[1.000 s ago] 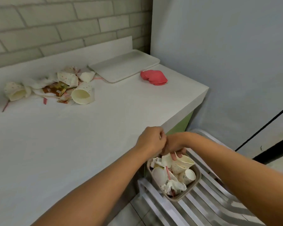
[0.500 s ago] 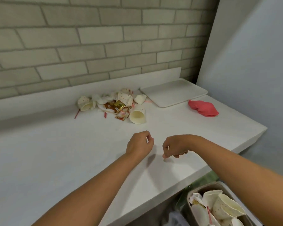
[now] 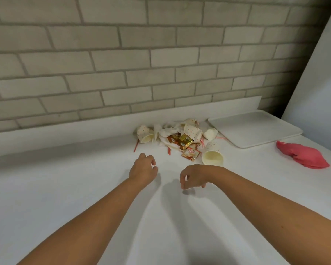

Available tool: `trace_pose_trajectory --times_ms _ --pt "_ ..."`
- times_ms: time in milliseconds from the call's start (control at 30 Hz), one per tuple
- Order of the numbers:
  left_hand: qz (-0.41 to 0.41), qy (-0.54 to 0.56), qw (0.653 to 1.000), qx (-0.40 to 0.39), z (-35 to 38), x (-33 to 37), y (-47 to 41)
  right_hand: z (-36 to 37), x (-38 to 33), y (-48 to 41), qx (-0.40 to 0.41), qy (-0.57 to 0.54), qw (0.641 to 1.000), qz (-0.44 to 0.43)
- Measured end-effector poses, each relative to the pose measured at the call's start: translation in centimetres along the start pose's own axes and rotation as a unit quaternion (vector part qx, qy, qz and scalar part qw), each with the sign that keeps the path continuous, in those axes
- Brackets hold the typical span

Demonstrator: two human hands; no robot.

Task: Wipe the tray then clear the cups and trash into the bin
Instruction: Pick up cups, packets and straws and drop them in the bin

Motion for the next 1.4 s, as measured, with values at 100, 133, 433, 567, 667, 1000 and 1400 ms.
trace_pose_trajectory --times_ms 100,133,433,567,667,1000,1400 --pt "-0.013 -0.019 1.000 0.001 -0.5 -2.2 -2.3 -0.5 -1.7 -2.2 0.014 0.006 1.000 -0.015" --pt "-0.020 -0.020 1.000 0.002 -0.7 -2.9 -3.0 -0.9 -2.2 -2.9 0.026 0.003 0.999 -0.021" --pt "-0.087 -0.012 0.996 0.021 -2.7 -6.8 -8.7 -5.1 -5.0 -10.4 0.088 -0.320 0.942 -0.053" --pt "-0.089 0.006 0.996 0.023 -2.8 -8.1 -10.6 -6.1 -6.6 -14.9 0.089 -0.468 0.878 -0.055" --pt "-0.097 0.017 0.995 0.022 -2.5 -9.0 -11.6 -6.2 -7.6 -17.9 0.092 -0.537 0.837 -0.045" --pt "-0.095 0.125 0.985 0.071 -2.6 -10.1 -14.7 -7.3 -7.4 -21.6 0.149 -0.597 0.788 -0.019" --pt "-0.188 0.445 0.857 -0.179 -3.3 -9.3 -13.9 -10.9 -10.6 -17.6 0.091 -0.318 0.928 -0.170"
Point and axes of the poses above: each hand's wrist, its own y-axis away from the middle knuckle, its own z-axis out of the palm, x = y × z, the point moved 6 cm from there along -y, towards the middle knuckle, and after that the axes turned 6 degrees about -y, right-handed, at the moved point
